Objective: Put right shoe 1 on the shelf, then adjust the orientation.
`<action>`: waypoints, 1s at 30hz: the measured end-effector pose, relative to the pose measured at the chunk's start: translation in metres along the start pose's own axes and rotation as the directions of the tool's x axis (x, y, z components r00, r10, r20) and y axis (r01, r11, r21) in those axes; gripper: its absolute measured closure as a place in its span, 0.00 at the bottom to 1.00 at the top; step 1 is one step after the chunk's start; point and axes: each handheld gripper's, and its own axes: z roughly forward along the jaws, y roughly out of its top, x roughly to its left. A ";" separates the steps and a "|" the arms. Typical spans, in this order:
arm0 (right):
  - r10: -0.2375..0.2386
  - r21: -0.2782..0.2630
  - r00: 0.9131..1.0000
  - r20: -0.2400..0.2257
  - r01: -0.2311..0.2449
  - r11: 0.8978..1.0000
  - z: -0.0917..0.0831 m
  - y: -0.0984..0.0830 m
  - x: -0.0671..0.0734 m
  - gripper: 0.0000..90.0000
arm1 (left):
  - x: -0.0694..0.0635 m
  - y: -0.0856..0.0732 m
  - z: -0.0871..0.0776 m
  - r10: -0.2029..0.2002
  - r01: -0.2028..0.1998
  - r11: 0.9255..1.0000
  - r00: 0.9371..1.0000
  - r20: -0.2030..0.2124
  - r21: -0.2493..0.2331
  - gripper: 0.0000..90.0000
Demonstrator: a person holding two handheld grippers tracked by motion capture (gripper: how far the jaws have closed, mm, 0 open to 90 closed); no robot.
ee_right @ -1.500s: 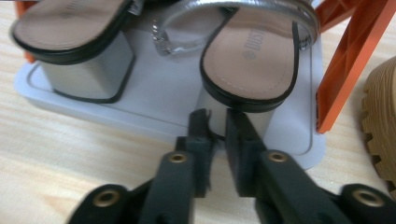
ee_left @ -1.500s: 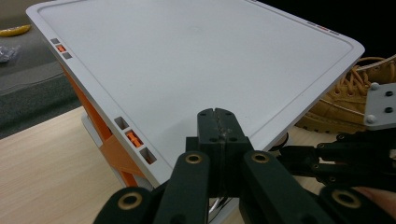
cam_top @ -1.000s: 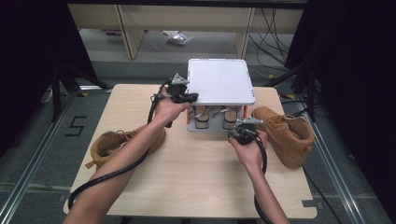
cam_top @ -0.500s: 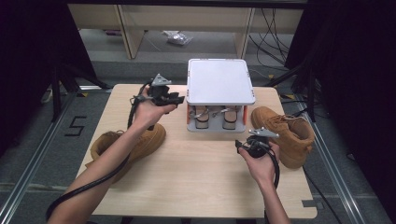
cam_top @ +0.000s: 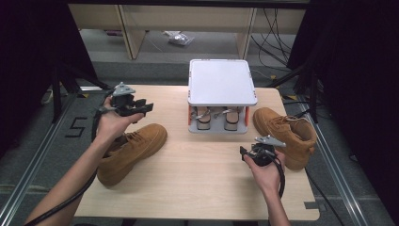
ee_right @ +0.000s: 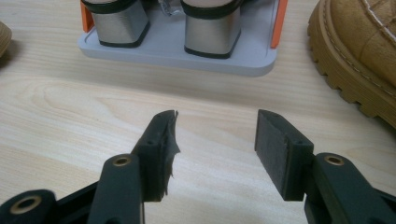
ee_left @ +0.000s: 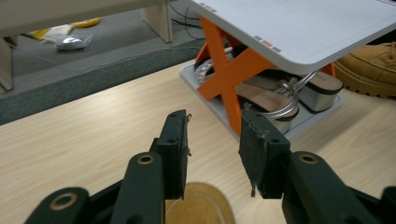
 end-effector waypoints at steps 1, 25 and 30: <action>0.010 -0.014 1.000 -0.021 -0.010 1.000 0.001 -0.001 -0.001 0.55 | 0.006 -0.007 -0.007 -0.011 0.011 1.000 1.000 -0.010 0.008 0.68; 0.013 -0.054 0.999 -0.039 -0.016 0.998 -0.002 0.012 -0.008 0.54 | 0.039 -0.049 -0.042 -0.128 0.133 0.990 0.986 -0.105 0.040 0.64; 0.014 -0.041 0.999 -0.040 -0.016 0.999 -0.001 0.010 -0.007 0.53 | 0.043 -0.052 -0.045 -0.133 0.139 0.989 0.985 -0.109 0.049 0.64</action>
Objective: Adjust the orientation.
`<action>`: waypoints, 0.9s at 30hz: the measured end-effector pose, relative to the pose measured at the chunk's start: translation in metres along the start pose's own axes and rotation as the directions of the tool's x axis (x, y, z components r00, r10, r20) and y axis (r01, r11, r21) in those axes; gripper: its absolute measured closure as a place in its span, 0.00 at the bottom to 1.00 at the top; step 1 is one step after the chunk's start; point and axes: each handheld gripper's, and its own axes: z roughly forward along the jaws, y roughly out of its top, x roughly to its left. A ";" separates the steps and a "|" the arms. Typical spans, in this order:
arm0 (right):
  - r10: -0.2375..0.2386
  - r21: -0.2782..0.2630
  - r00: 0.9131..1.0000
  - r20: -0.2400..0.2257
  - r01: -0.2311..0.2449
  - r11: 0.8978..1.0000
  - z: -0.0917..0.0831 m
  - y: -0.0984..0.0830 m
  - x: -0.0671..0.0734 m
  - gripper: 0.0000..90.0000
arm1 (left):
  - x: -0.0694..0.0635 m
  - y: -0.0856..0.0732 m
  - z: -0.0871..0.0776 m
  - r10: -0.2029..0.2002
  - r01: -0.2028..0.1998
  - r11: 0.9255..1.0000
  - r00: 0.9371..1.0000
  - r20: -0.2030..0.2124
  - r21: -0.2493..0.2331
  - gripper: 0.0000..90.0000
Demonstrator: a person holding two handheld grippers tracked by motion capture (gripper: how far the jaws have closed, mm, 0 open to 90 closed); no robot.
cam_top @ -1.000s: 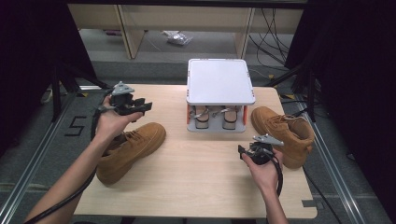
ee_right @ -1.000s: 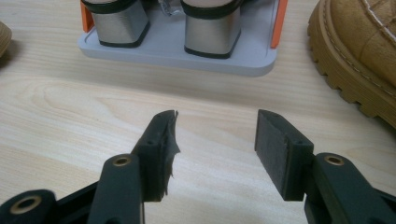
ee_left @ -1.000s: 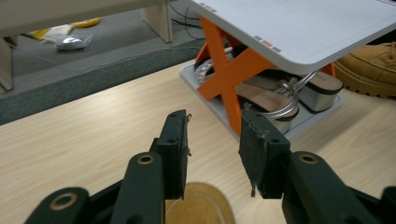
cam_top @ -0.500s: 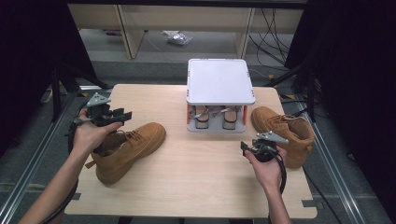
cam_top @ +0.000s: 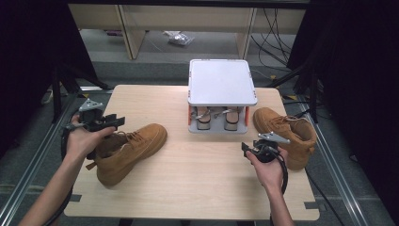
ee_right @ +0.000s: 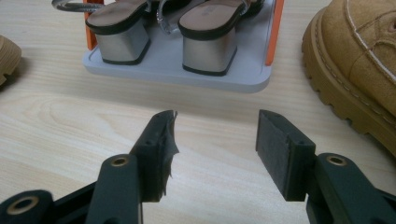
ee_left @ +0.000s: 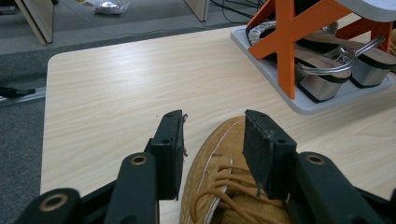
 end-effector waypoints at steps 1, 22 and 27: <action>0.000 0.007 1.000 0.009 0.000 1.000 -0.001 -0.001 0.002 0.53 | 0.002 -0.001 -0.002 0.001 -0.001 1.000 1.000 -0.001 0.007 0.64; -0.001 0.021 1.000 0.005 0.001 1.000 -0.001 -0.003 0.005 0.53 | 0.021 -0.044 -0.024 0.006 -0.010 0.987 1.000 0.025 0.159 0.65; -0.002 0.020 1.000 0.008 0.002 1.000 0.001 -0.004 0.005 0.52 | 0.023 -0.047 -0.022 -0.008 0.004 0.984 1.000 0.024 0.181 0.69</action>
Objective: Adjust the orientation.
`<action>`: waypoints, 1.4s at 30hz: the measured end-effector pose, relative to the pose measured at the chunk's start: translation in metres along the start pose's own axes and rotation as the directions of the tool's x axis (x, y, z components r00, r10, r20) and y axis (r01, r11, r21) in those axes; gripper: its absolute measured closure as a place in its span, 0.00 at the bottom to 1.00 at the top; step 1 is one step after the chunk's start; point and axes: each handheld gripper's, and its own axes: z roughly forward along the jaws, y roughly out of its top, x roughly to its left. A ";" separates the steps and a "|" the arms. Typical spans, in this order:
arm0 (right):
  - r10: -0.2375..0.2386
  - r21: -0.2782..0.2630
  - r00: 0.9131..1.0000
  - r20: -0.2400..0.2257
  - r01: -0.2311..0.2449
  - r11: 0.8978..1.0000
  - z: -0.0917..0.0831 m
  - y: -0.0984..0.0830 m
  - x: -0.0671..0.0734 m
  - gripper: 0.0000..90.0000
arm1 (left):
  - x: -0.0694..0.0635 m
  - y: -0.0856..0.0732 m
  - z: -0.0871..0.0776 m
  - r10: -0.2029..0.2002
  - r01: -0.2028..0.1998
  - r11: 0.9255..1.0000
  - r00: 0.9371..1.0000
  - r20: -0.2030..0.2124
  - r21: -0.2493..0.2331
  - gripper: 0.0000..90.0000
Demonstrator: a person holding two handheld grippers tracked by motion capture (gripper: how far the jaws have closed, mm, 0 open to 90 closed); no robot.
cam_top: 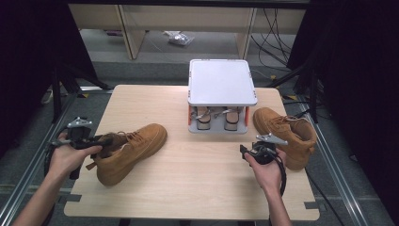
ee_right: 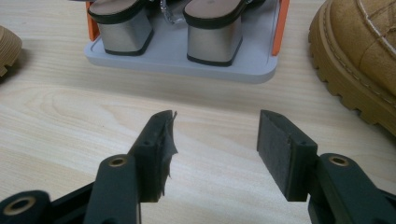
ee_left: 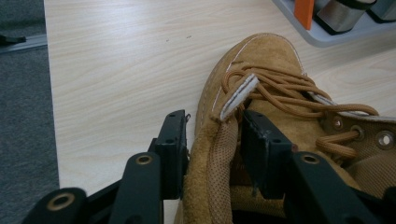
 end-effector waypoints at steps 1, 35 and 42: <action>0.002 0.006 1.000 -0.009 -0.002 1.000 0.000 0.000 0.000 0.52 | 0.000 0.001 0.001 0.004 -0.004 1.000 1.000 0.000 0.021 0.69; 0.006 0.020 1.000 -0.007 -0.005 1.000 0.002 -0.002 -0.003 0.52 | 0.004 -0.005 0.001 -0.334 0.324 0.943 0.918 0.214 0.080 0.90; 0.005 0.018 1.000 0.010 -0.005 1.000 0.002 -0.002 -0.004 0.52 | 0.004 -0.007 0.003 -0.393 0.391 0.918 0.879 0.269 0.063 0.91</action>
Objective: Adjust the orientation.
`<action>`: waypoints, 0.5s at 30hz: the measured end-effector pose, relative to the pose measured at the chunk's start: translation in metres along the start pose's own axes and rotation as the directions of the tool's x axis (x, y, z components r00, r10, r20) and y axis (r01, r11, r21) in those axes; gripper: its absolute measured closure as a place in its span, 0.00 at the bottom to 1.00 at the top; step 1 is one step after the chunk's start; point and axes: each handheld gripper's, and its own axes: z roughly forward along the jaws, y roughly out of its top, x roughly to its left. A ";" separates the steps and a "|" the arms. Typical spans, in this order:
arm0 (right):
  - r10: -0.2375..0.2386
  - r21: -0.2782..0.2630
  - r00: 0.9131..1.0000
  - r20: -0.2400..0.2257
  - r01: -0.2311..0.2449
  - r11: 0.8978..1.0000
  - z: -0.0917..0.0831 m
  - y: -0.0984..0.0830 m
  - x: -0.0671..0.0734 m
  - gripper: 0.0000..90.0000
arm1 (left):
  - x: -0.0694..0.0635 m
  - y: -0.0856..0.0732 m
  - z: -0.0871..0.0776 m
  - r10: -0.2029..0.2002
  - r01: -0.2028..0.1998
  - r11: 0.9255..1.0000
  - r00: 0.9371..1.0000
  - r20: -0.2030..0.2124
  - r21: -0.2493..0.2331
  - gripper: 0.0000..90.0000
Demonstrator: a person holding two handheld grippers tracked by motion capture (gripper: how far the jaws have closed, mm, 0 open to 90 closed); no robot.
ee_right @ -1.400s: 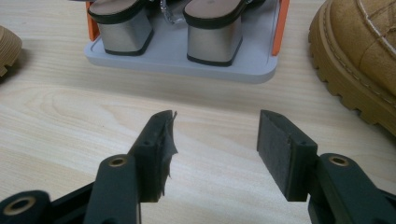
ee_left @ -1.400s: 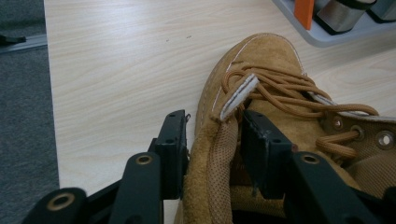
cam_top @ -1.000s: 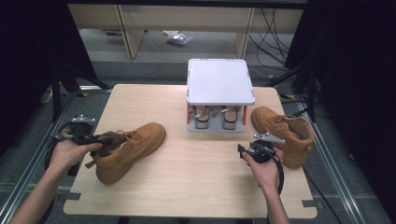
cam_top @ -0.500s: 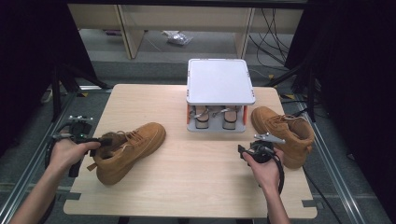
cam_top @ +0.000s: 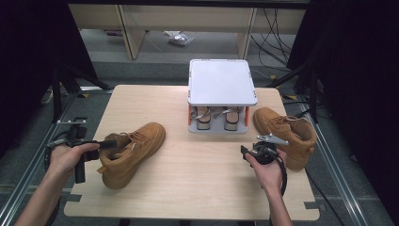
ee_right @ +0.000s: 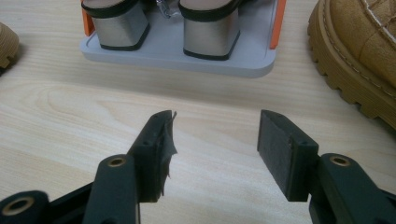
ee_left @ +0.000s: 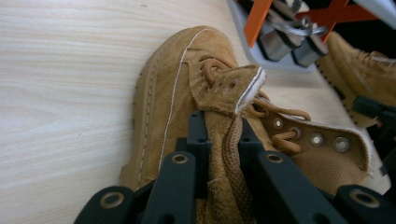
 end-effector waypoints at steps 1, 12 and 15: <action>0.000 0.000 1.000 0.000 0.000 1.000 0.000 0.000 0.000 0.52 | 0.000 0.000 0.000 -0.005 0.005 1.000 1.000 0.003 -0.011 0.91; 0.001 -0.008 1.000 -0.011 -0.001 1.000 -0.001 0.000 -0.001 0.52 | -0.012 0.011 -0.003 0.011 -0.007 0.995 0.999 0.046 -0.098 0.91; 0.002 -0.006 1.000 -0.005 -0.002 1.000 -0.002 0.001 -0.001 0.52 | -0.013 0.013 -0.001 0.010 -0.004 0.993 0.998 0.056 -0.116 0.91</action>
